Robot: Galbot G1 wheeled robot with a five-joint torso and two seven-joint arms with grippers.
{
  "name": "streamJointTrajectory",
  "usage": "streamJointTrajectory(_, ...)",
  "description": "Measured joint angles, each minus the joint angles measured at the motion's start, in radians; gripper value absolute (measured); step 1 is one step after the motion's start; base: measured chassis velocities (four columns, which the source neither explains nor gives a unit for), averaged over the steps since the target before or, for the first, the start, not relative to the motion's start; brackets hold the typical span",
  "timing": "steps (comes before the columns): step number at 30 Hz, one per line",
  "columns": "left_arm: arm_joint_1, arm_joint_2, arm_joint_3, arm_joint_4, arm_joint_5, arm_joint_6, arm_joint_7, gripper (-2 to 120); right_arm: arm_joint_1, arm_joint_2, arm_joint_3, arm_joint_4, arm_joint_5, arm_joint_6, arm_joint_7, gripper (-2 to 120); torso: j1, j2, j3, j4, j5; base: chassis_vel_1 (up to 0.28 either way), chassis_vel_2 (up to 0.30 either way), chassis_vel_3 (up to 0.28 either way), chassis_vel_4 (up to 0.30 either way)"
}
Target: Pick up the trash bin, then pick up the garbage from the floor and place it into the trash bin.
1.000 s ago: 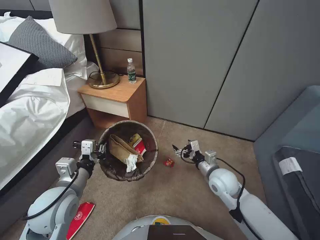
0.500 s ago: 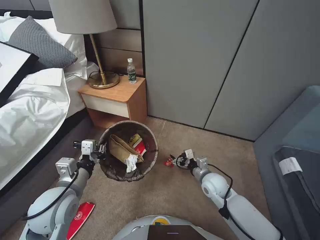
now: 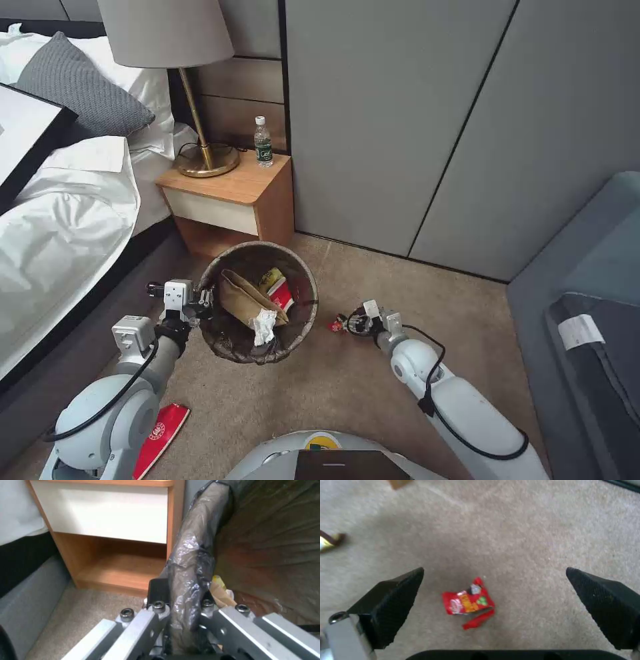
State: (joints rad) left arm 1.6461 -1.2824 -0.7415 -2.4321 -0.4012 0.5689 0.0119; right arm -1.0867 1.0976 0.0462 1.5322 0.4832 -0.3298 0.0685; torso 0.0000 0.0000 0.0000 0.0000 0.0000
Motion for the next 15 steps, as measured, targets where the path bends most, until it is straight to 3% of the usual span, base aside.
streamJointTrajectory(15,-0.005,0.002,0.004,-0.001,0.001,0.0,0.002,2,0.06,0.064,-0.042,-0.171,-0.083,0.012,-0.038,100,0.0,0.0,0.0,0.0,0.0,0.0,0.0,0.0,0.0)
